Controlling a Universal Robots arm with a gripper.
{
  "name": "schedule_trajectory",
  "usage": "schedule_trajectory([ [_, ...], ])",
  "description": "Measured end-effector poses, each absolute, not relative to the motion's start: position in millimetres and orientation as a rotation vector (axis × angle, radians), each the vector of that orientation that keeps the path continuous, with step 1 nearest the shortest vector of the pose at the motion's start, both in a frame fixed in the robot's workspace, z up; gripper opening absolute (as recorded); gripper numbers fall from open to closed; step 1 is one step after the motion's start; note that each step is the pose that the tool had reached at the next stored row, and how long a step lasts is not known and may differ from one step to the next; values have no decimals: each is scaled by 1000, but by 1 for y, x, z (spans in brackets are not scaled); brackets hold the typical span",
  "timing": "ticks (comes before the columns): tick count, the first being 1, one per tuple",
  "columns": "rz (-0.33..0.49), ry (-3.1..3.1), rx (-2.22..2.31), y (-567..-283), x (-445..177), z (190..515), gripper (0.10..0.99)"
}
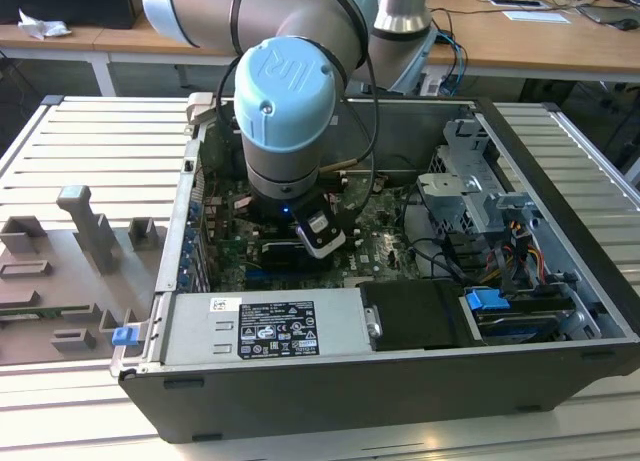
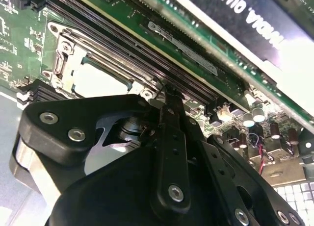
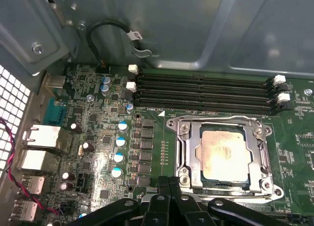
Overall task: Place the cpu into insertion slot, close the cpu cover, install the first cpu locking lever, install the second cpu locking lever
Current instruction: 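Install the second cpu locking lever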
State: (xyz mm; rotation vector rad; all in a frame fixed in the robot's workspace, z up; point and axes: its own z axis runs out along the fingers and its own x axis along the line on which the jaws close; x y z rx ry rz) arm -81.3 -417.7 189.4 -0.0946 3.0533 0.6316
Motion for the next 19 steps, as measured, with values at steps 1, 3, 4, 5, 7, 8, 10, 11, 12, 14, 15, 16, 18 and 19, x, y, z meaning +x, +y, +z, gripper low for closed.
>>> schedule_trajectory([
  [1,631,3053,-95,-418,-81,190,106],
  [3,631,3054,-95,-418,-81,189,106],
  [4,630,3054,-95,-418,-81,189,106],
  [5,630,3054,-95,-418,-81,188,106],
  [7,630,3054,-94,-418,-81,188,106],
  [8,629,3054,-95,-417,-81,188,106],
  [10,621,3056,-95,-417,-81,188,106],
  [11,613,3057,-95,-417,-81,188,106],
  [12,608,3059,-95,-417,-81,188,106],
  [14,606,3059,-95,-417,-81,189,106],
  [15,606,3059,-95,-418,-81,190,106],
  [16,605,3059,-95,-418,-81,191,106],
  [18,604,3060,-95,-418,-81,193,106],
  [19,604,3060,-95,-418,-81,193,106],
])
